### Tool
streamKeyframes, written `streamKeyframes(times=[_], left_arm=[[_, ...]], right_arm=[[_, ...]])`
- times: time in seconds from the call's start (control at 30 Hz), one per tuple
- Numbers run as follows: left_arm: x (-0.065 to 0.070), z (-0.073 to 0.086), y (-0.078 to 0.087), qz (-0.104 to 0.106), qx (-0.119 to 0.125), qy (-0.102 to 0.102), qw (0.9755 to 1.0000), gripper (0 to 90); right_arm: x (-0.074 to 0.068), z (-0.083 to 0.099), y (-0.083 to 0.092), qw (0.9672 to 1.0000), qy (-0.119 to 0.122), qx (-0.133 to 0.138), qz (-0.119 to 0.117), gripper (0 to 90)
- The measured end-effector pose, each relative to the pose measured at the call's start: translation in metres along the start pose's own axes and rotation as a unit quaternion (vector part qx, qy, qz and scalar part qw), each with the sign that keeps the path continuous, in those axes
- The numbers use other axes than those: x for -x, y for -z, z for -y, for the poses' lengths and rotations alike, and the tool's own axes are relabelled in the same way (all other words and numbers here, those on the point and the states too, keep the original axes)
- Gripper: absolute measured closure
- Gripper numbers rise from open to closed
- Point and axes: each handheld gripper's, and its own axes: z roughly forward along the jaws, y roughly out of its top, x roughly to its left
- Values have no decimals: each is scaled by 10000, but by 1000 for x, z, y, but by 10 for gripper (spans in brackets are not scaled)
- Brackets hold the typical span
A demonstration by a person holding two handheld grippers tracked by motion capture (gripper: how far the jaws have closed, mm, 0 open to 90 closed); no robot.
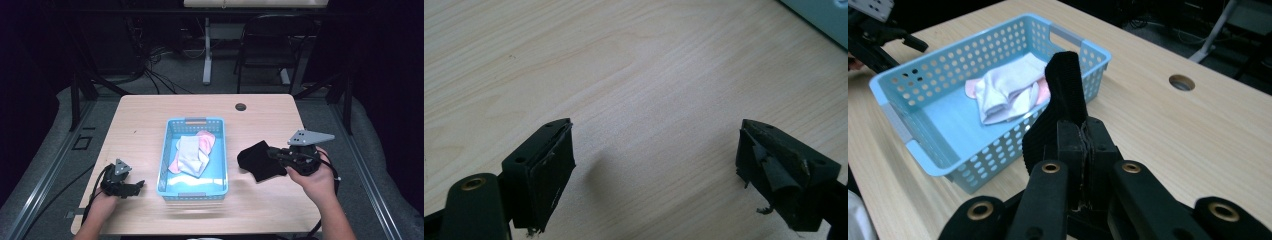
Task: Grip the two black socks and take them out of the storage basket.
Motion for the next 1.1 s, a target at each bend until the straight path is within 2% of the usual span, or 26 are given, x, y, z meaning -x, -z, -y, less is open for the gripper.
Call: streamKeyframes(times=[0.17,0.33,0.4,0.47,0.5,0.53,0.63,0.7,0.73,0.83,0.9,0.93,1.0,1.1], left_arm=[[0,0,0,-11,23,6,10000,156],[0,0,0,2,11,2,10000,156],[0,0,0,10,-2,2,10000,155],[-1,0,0,15,-3,9,10000,156],[-1,0,0,18,-6,17,10000,155],[-1,0,0,18,-6,18,10000,155],[-1,1,0,13,12,15,10000,155],[-1,1,0,16,10,22,10000,155],[-1,1,0,14,11,25,10000,155],[-1,1,0,2,9,21,10000,156],[-1,1,0,2,10,19,10000,156],[-1,1,0,2,10,19,10000,155],[-1,1,0,6,11,20,10000,155],[-2,1,0,2,9,17,10000,156]], right_arm=[[2,9,-10,9999,18,-133,34,880],[10,18,-25,9996,-150,-246,65,880],[21,25,-35,9989,-307,-338,121,880],[25,28,-39,9985,-366,-381,152,880],[33,34,-46,9976,-535,-382,195,879],[37,37,-49,9971,-597,-417,220,879],[49,46,-55,9948,-873,-376,366,878],[52,48,-56,9943,-935,-357,373,877],[57,53,-58,9928,-1051,-329,475,870],[63,60,-60,9899,-1188,-370,675,804],[66,65,-61,9881,-1286,-281,794,773],[66,65,-61,9881,-1286,-281,794,773],[68,69,-62,9870,-1306,-225,911,705],[67,69,-61,9868,-1272,-160,989,690]])
